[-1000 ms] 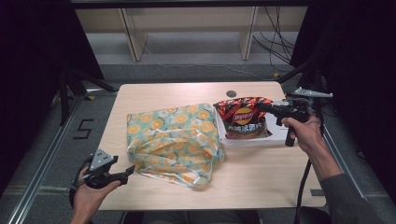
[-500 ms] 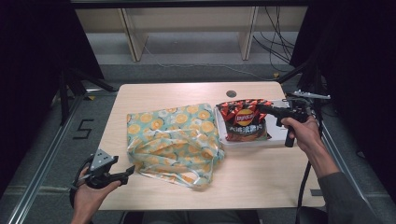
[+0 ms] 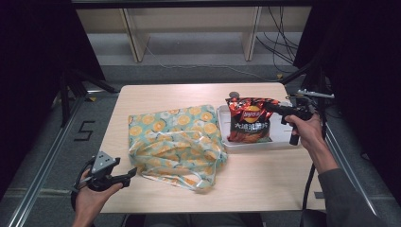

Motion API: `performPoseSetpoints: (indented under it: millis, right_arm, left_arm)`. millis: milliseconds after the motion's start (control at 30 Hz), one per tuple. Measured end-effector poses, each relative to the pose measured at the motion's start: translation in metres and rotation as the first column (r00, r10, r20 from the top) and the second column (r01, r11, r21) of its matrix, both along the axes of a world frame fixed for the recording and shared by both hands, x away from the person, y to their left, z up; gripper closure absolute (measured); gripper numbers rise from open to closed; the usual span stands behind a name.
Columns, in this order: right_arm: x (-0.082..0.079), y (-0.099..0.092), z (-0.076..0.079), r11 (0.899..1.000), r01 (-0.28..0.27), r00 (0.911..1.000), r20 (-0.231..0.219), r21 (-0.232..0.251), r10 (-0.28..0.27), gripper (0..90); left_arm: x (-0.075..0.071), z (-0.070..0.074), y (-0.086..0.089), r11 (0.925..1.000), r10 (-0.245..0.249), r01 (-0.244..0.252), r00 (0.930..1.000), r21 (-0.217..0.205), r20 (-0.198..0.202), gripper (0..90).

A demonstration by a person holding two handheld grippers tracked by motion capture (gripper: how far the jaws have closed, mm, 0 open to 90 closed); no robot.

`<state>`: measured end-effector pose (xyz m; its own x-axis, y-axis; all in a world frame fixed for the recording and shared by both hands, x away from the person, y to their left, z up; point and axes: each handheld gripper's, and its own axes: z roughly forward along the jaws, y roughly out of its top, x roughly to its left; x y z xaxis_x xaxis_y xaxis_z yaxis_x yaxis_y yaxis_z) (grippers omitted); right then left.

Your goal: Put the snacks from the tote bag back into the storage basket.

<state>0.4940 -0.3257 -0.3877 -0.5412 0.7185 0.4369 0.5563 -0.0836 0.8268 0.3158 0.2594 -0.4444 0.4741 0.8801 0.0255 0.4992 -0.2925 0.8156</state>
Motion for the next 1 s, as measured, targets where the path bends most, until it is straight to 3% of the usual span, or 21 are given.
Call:
performPoseSetpoints:
  millis: [67, 133, 167, 267, 300, 333, 367, 433, 467, 500, 533, 567, 633, 700, 800, 833, 867, 967, 1000]
  right_arm:
    - [0.002, -0.001, -0.001, 1.000, 0.014, 0.9997, -0.020, 0.012, -0.013, 80.7]
    - [0.006, -0.003, -0.003, 1.000, 0.015, 0.9999, 0.008, -0.011, -0.015, 80.4]
    - [0.005, -0.001, -0.002, 1.000, 0.027, 0.9994, -0.022, 0.002, -0.027, 79.9]
    - [0.009, -0.001, -0.003, 0.999, 0.027, 0.9996, 0.004, -0.018, -0.027, 79.1]
    - [0.007, 0.001, -0.002, 0.999, 0.038, 0.9988, -0.031, -0.006, -0.038, 78.2]
    - [0.009, 0.001, -0.003, 0.999, 0.044, 0.9989, -0.013, -0.024, -0.045, 77.6]
    - [0.010, 0.001, -0.004, 0.998, 0.045, 0.9990, -0.007, -0.034, -0.045, 77.2]
    - [0.011, 0.001, -0.005, 0.998, 0.054, 0.9984, -0.016, -0.027, -0.055, 76.7]
    - [0.012, 0.002, -0.005, 0.997, 0.072, 0.9974, -0.010, -0.041, -0.072, 75.9]
    - [0.016, 0.000, -0.008, 0.996, 0.065, 0.9977, 0.024, -0.058, -0.064, 75.5]
    - [0.016, 0.000, -0.008, 0.995, 0.071, 0.9973, 0.024, -0.067, -0.069, 75.5]
    - [0.014, 0.002, -0.006, 0.996, 0.083, 0.9963, -0.018, -0.039, -0.084, 75.2]
    - [0.019, 0.001, -0.009, 0.994, 0.088, 0.9961, 0.017, -0.072, -0.087, 73.9]
    - [0.022, 0.001, -0.012, 0.993, 0.093, 0.9956, 0.017, -0.067, -0.092, 71.7]
    - [0.022, 0.003, -0.012, 0.993, 0.100, 0.9947, -0.020, -0.054, -0.101, 71.3]
    - [0.023, 0.004, -0.013, 0.993, 0.104, 0.9940, -0.026, -0.061, -0.106, 70.0]
    - [0.026, 0.002, -0.014, 0.992, 0.102, 0.9947, 0.001, -0.078, -0.102, 69.1]
    - [0.027, 0.005, -0.016, 0.991, 0.112, 0.9934, -0.015, -0.079, -0.114, 67.9]
    - [0.028, 0.003, -0.016, 0.989, 0.109, 0.9940, 0.000, -0.096, -0.109, 67.8]
  left_arm:
    - [0.000, 0.000, 0.000, 1.0000, 0.001, -0.001, 1.0000, 0.005, -0.003, 27.0]
    - [0.001, 0.001, 0.003, 0.9989, -0.033, 0.034, 0.9994, 0.034, -0.005, 27.0]
    - [0.001, 0.001, 0.002, 0.9993, -0.026, 0.026, 0.9996, 0.025, -0.010, 27.0]
    - [0.001, 0.001, 0.002, 0.9992, -0.028, 0.029, 0.9996, 0.026, -0.009, 27.0]
    - [0.001, 0.001, 0.002, 0.9993, -0.026, 0.027, 0.9996, 0.027, -0.010, 27.0]
    - [0.000, 0.002, 0.002, 0.9990, -0.020, 0.020, 0.9997, 0.040, -0.010, 27.0]
    - [0.001, -0.001, 0.000, 0.9999, -0.004, 0.005, 1.0000, -0.012, 0.008, 27.0]
    - [0.001, 0.000, 0.000, 0.9998, -0.019, 0.019, 0.9998, 0.002, 0.001, 27.0]
    - [0.001, 0.001, 0.002, 0.9989, -0.034, 0.034, 0.9994, 0.031, -0.008, 27.0]
    - [0.001, 0.000, 0.001, 0.9995, -0.028, 0.028, 0.9996, 0.012, -0.001, 27.0]
    - [0.001, 0.000, 0.001, 0.9995, -0.028, 0.028, 0.9996, 0.013, -0.001, 27.0]
    - [0.002, 0.000, 0.002, 0.9992, -0.034, 0.034, 0.9994, 0.022, 0.002, 27.0]
    - [0.001, 0.000, 0.001, 0.9995, -0.029, 0.029, 0.9996, 0.014, -0.002, 26.8]
    - [0.001, 0.000, 0.001, 0.9995, -0.028, 0.028, 0.9996, 0.012, -0.001, 26.7]
    - [0.001, 0.000, 0.001, 0.9997, -0.023, 0.023, 0.9997, 0.012, -0.001, 26.7]
    - [0.002, 0.000, 0.002, 0.9985, -0.042, 0.042, 0.9991, 0.035, 0.005, 26.7]
    - [0.002, 0.001, 0.002, 0.9985, -0.038, 0.038, 0.9993, 0.040, -0.002, 26.7]
    - [0.002, 0.000, 0.002, 0.9987, -0.041, 0.041, 0.9992, 0.032, -0.004, 26.7]
    - [0.002, 0.000, 0.002, 0.9985, -0.042, 0.042, 0.9991, 0.034, -0.003, 26.6]
